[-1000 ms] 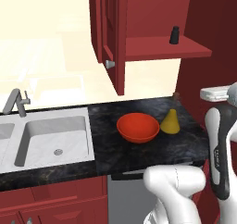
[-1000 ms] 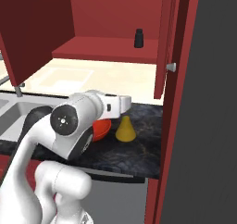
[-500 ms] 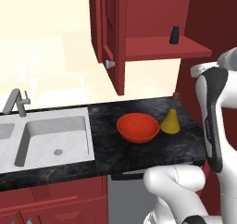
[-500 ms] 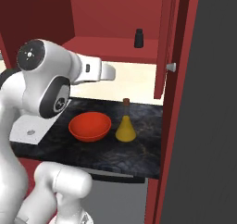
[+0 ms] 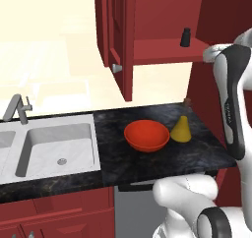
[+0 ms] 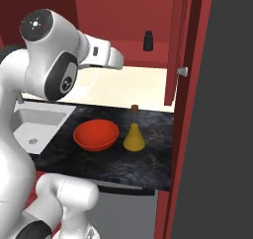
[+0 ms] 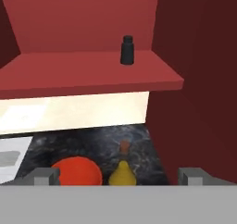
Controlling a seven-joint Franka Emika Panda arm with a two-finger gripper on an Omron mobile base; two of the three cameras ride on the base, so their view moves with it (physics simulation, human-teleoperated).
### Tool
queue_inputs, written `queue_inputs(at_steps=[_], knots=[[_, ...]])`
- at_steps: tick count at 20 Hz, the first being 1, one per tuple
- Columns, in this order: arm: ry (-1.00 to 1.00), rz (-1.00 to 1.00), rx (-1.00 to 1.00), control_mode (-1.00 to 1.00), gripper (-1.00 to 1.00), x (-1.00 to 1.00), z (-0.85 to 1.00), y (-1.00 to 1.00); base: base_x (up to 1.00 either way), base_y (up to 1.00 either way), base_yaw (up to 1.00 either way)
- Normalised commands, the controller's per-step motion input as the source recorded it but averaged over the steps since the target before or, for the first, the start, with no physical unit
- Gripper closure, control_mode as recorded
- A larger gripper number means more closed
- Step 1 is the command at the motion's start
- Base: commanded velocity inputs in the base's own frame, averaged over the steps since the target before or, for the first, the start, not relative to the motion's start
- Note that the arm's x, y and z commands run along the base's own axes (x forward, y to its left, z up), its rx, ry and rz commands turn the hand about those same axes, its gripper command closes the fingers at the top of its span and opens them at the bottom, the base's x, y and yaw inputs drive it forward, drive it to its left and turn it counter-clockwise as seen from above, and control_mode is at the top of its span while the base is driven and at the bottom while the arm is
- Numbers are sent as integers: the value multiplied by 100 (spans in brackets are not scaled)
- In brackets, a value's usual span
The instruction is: Retrieve the bottle and the shaker from the cabinet and place them next to the mixing bowl on the counter. Then add garlic from the fridge to the mixing bowl.
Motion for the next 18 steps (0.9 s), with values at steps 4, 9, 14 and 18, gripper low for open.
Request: queue_inputs(at_steps=[4, 9, 14, 18], knots=[[-21, -12, 13, -100, -100, 77, 12, 0, 0, 0, 0], [-4, -13, 8, -100, -100, 57, 30, 0, 0, 0, 0], [4, -3, 0, -100, -100, 34, 8, 0, 0, 0, 0], [0, 0, 0, -100, -100, 36, -4, -14, 0, 0, 0]])
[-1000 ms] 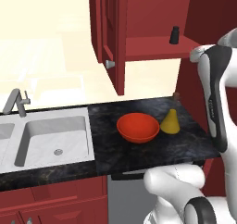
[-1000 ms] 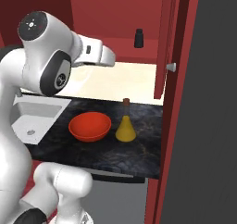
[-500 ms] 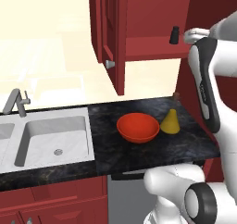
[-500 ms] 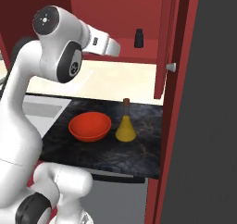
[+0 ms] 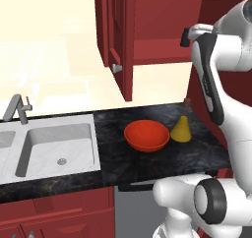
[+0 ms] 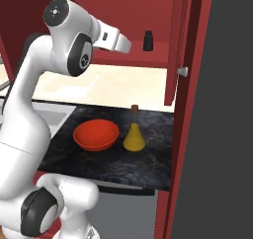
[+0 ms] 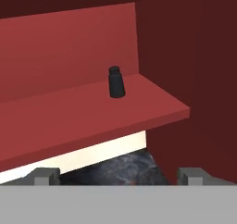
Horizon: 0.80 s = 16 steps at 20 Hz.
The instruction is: Retrieve the bottle and the shaker from the cabinet and place them next to the mixing bowl on the counter. Then add garlic from the fridge to the mixing bowl.
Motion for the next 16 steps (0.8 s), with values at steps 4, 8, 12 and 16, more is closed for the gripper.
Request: queue_inputs(at_steps=[4, 8, 12, 16], knots=[[0, 6, 0, -100, -100, 46, -12, -9, 0, 0, 0], [-5, 5, 0, -100, -100, 49, -24, -8, 0, 0, 0], [-2, 3, 0, -100, -100, 36, 1, -19, 0, 0, 0], [-1, 8, 0, -100, -100, 14, 3, -34, 0, 0, 0]])
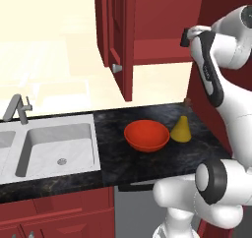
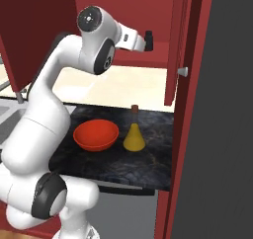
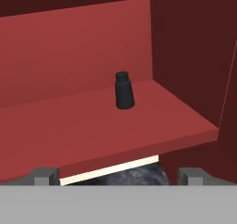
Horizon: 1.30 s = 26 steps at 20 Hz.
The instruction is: Retrieve the bottle and the shaker from the cabinet and place them next to the mixing bowl on the counter. Then add garlic from the fridge to the mixing bowl.
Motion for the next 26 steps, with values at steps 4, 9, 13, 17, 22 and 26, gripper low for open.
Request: queue_inputs(at_steps=[4, 9, 13, 17, 22, 26], knots=[[0, 9, 1, -100, -100, 39, 0, -25, 0, 0, 0], [4, 4, 0, -100, -100, 45, 0, -5, 0, 0, 0], [9, 0, 0, -100, -100, 38, 0, 0, 0, 0, 0], [10, 0, 0, -100, -100, 47, 0, 0, 0, 0, 0], [3, 0, 0, -100, -100, 31, 0, -15, 0, 0, 0], [0, 0, 0, -100, -100, 30, 0, -22, 0, 0, 0]])
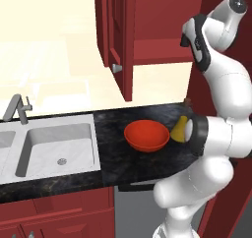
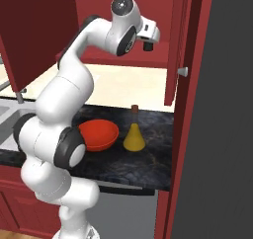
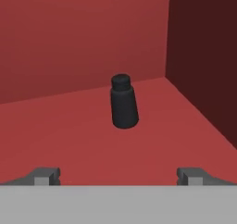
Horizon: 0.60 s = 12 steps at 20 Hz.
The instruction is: Retrieve the bottle and the shaker from the cabinet and place them next to the mixing bowl on the counter. Then add garlic from the fridge to the mixing bowl.
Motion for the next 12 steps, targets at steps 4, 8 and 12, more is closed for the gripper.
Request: queue_inputs(at_steps=[4, 8, 12], knots=[[0, 0, 0, -100, -100, 36, -2, -5, 0, 0, 0], [2, 0, 0, -100, -100, 21, -26, 0, 0, 0, 0], [1, 0, 0, -100, -100, 29, -24, 0, 0, 0, 0]])
